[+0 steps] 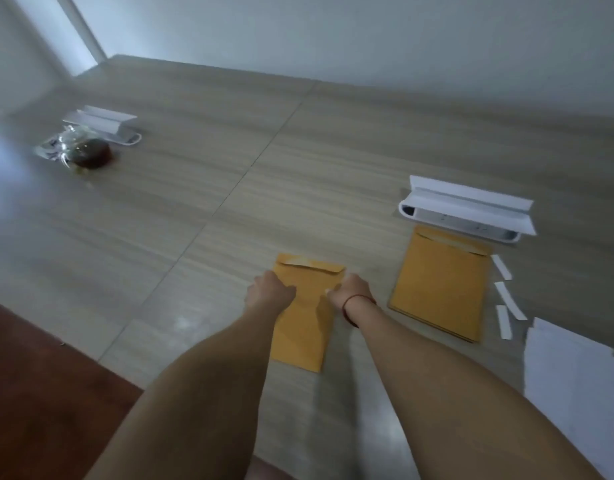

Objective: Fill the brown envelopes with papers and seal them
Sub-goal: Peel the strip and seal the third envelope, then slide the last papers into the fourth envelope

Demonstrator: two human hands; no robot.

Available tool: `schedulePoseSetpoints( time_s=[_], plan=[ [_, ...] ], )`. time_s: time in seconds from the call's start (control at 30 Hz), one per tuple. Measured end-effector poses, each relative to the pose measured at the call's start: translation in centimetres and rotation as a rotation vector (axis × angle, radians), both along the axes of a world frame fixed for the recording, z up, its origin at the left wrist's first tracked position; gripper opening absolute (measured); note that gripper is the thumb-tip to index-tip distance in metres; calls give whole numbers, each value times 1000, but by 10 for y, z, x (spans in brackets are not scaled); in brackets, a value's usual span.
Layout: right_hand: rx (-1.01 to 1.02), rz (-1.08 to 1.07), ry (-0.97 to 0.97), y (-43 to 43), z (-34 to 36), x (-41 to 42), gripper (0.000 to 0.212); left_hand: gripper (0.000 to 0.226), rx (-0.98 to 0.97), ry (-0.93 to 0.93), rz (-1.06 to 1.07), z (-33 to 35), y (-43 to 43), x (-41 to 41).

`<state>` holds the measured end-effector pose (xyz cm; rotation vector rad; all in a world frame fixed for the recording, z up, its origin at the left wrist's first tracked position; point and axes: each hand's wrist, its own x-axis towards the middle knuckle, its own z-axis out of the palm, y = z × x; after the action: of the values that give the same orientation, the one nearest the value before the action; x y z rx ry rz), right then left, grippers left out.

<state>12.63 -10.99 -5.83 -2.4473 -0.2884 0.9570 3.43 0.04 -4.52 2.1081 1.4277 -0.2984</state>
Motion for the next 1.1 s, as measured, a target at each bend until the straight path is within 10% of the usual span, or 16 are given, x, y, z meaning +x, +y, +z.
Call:
schedulePoseSetpoints(
  time_s=[0.43, 0.67, 1.1],
  plan=[
    [42, -470, 230, 29, -26, -17, 28, 103, -130, -51, 218, -50, 30, -16],
    [96, -454, 228, -11, -9, -26, 39, 80, -377, -158, 221, -27, -7, -12],
    [-10, -562, -8, -222, 5, -19, 23, 77, -151, -130, -156, -27, -218, 17]
  ],
)
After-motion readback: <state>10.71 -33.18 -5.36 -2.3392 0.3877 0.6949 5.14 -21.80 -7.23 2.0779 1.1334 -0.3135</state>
